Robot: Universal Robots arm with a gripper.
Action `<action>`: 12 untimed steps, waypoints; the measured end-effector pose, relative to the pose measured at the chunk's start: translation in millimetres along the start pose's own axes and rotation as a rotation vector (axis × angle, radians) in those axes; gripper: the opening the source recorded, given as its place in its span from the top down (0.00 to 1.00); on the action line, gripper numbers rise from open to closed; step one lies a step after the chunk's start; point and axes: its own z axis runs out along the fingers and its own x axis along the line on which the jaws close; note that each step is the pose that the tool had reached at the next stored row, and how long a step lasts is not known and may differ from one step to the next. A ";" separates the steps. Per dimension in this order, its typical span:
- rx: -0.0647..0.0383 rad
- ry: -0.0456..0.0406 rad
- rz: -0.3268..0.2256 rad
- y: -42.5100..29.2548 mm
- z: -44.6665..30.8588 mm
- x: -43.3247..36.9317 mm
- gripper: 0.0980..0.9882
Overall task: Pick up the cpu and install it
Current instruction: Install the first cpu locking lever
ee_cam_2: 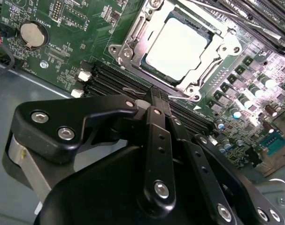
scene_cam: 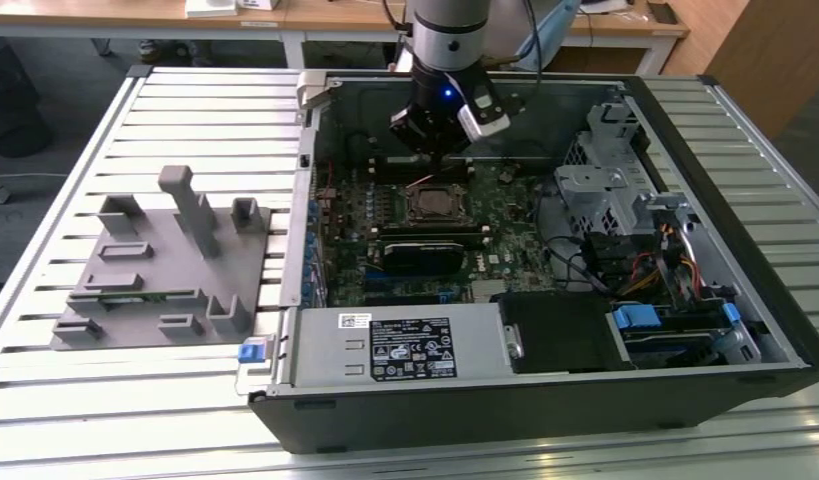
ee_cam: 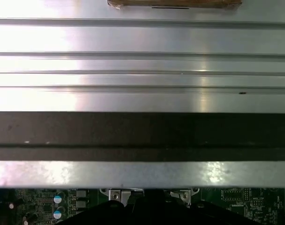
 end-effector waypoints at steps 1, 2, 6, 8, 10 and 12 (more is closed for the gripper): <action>0.000 0.0001 -0.002 0.0 0.0 0.0 0.99; 0.000 0.0005 -0.007 0.1 -0.1 0.0 0.99; -0.001 0.0013 -0.031 0.4 0.1 -0.9 0.99; -0.001 0.0014 -0.031 1.4 0.4 -2.4 0.99; -0.001 0.0013 -0.030 2.6 0.6 -4.0 0.99; -0.001 0.0013 -0.030 3.8 1.0 -5.5 0.99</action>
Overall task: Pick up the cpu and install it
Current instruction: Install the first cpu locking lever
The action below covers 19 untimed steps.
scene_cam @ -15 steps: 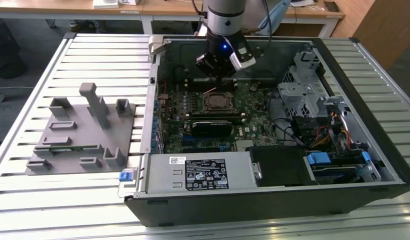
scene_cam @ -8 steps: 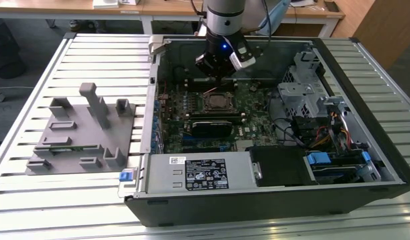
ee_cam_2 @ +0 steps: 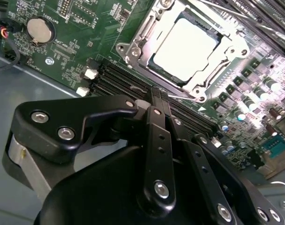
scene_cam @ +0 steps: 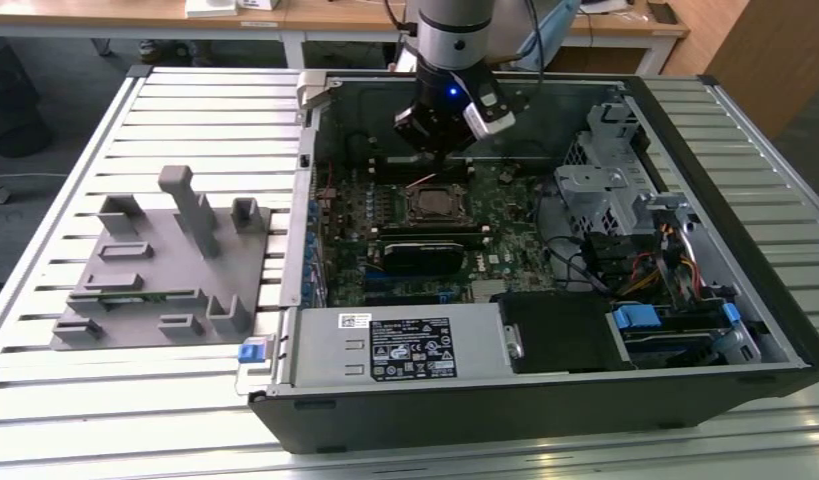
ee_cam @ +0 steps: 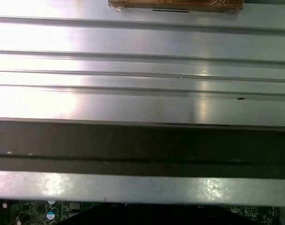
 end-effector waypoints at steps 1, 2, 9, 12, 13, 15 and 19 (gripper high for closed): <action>0.000 0.0000 0.000 0.4 0.2 -0.6 0.99; 0.000 0.0000 0.000 0.8 0.3 -1.3 0.99; 0.000 -0.0001 0.003 1.6 2.1 -6.6 0.99; 0.000 -0.0002 0.005 1.5 3.9 -7.5 0.99; 0.000 -0.0002 0.005 1.5 4.8 -7.5 0.99; 0.000 -0.0002 0.005 1.4 6.5 -7.8 0.99; 0.000 -0.0002 0.005 1.2 10.6 -8.6 0.99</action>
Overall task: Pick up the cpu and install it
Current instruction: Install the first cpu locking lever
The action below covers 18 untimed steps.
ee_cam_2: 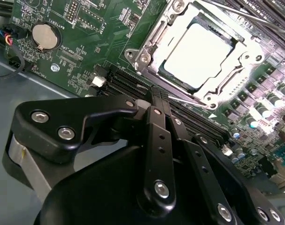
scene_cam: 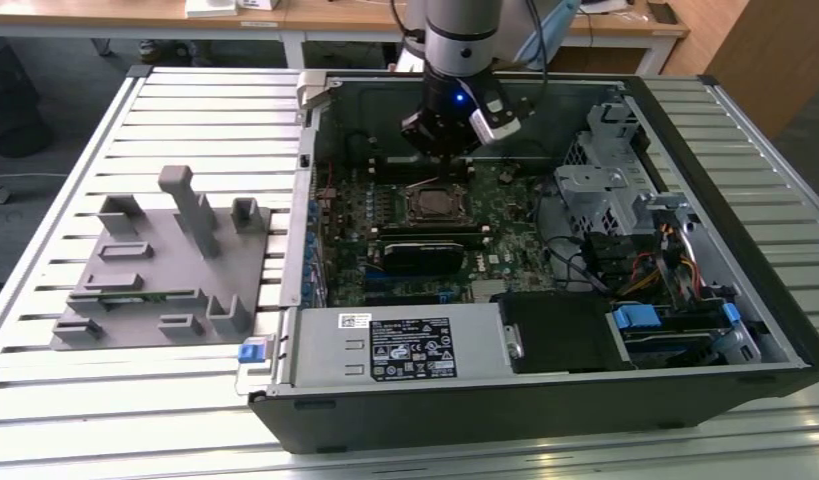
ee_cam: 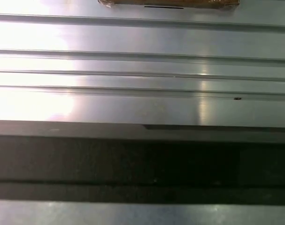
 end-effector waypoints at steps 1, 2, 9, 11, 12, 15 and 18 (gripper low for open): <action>0.000 0.0000 0.000 -0.1 1.2 -0.3 0.99; 0.000 0.0000 0.000 -0.1 2.3 -0.7 0.99; 0.000 -0.0001 0.001 -0.6 10.6 -2.2 0.99; 0.000 0.0000 0.001 -0.7 12.1 -2.4 0.99; 0.000 -0.0001 0.001 -0.7 12.7 -2.5 0.99; 0.000 0.0000 0.001 -0.8 13.8 -2.5 0.99; 0.000 0.0000 0.001 -0.8 13.9 -2.5 0.99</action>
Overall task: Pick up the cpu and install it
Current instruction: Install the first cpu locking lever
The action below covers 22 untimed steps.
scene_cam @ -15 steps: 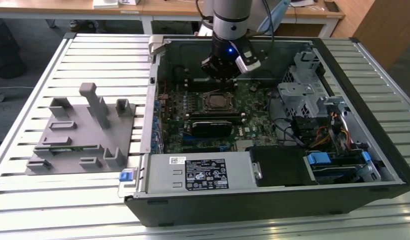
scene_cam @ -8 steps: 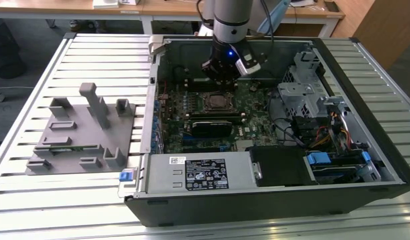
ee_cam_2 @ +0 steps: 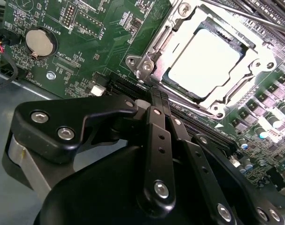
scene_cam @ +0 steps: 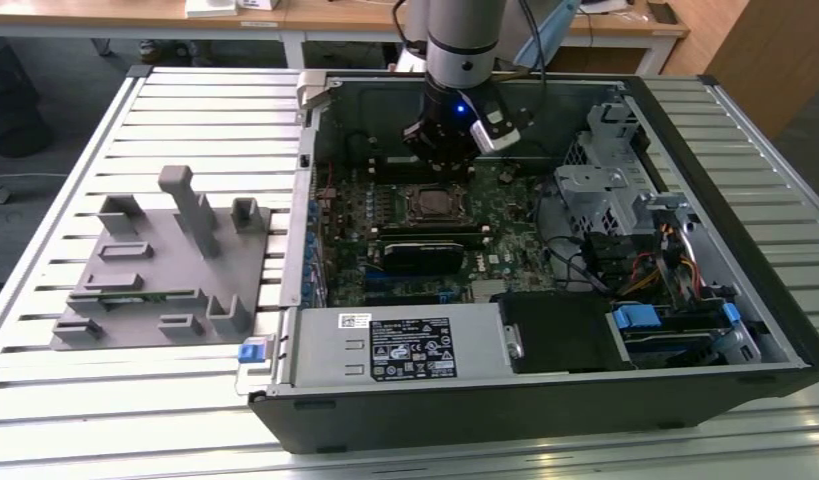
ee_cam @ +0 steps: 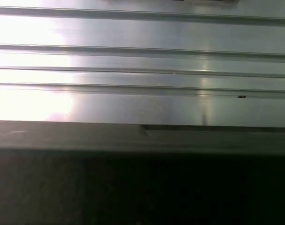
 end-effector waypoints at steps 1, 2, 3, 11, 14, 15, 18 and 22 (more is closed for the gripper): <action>0.000 -0.0001 0.000 0.0 0.0 0.0 0.99; 0.000 -0.0002 0.000 0.1 0.0 0.0 0.99; 0.000 -0.0003 0.000 0.1 0.0 0.0 0.99; 0.009 -0.0001 0.000 0.3 1.4 0.0 0.99; 0.009 0.0000 0.000 0.5 -1.1 0.0 0.99; 0.008 -0.0001 0.000 0.5 -1.1 -0.1 0.99; 0.011 -0.0002 0.000 0.5 -1.0 0.0 0.99; 0.024 0.0001 -0.001 0.4 0.4 0.0 0.99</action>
